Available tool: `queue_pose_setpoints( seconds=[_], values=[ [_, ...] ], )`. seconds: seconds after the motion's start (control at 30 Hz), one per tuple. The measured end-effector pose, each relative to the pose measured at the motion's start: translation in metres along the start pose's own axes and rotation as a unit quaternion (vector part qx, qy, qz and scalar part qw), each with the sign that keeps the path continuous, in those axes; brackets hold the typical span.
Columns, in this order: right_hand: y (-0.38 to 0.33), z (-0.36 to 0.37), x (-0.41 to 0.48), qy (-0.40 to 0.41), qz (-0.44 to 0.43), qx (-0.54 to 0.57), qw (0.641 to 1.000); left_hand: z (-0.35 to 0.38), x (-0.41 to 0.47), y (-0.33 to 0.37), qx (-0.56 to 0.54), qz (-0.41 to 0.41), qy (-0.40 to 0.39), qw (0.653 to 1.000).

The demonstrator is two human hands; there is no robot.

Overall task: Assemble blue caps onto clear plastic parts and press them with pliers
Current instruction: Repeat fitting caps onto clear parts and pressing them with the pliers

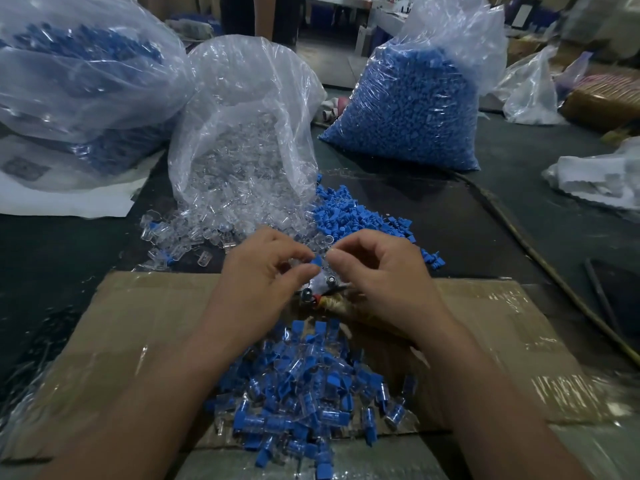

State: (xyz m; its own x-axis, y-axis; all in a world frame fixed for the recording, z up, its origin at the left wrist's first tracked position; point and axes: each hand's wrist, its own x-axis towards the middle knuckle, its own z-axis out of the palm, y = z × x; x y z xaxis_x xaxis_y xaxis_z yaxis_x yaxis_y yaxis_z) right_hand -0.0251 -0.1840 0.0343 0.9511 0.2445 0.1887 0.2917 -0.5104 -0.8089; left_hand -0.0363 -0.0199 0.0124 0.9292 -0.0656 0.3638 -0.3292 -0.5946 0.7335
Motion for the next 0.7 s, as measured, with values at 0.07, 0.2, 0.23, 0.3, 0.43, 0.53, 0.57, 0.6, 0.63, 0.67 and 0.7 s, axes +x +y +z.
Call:
queue_pose_setpoints(
  seconds=[0.07,0.2,0.23,0.3,0.43,0.53,0.57,0.6,0.63,0.67,0.7],
  values=[
    [-0.003,0.006,-0.001,-0.007,0.003,0.022,1.0,0.003,-0.002,0.002,0.0,0.016,-0.009,1.0],
    [-0.004,0.007,-0.001,-0.003,0.017,0.047,0.999,0.002,-0.002,0.005,0.004,0.024,-0.005,1.0],
    [-0.004,0.007,-0.002,-0.001,0.017,0.05,0.999,0.002,-0.002,0.006,0.005,0.021,-0.006,1.0],
    [-0.004,0.007,-0.002,0.004,0.012,0.048,0.999,0.002,-0.003,0.008,0.003,0.01,-0.008,1.0],
    [-0.005,0.006,-0.002,0.023,0.014,0.041,0.999,0.0,-0.003,0.011,-0.055,-0.044,0.009,0.997],
    [-0.004,0.006,-0.001,0.026,0.017,0.035,0.999,-0.002,-0.002,0.013,-0.091,-0.073,0.032,0.993],
    [-0.004,0.006,-0.001,0.028,0.016,0.033,0.999,-0.003,-0.002,0.013,-0.105,-0.086,0.034,0.99],
    [-0.004,0.007,-0.002,0.032,0.014,0.034,0.999,-0.004,-0.003,0.014,-0.12,-0.1,0.032,0.987],
    [-0.004,0.007,-0.002,0.039,0.011,0.04,0.998,-0.004,-0.003,0.014,-0.137,-0.112,0.027,0.984],
    [-0.004,0.007,-0.002,0.046,0.008,0.048,0.998,-0.004,-0.003,0.015,-0.149,-0.123,0.022,0.981],
    [-0.004,0.007,-0.003,0.052,0.005,0.055,0.997,-0.004,-0.003,0.015,-0.155,-0.131,0.02,0.979]
  ],
)
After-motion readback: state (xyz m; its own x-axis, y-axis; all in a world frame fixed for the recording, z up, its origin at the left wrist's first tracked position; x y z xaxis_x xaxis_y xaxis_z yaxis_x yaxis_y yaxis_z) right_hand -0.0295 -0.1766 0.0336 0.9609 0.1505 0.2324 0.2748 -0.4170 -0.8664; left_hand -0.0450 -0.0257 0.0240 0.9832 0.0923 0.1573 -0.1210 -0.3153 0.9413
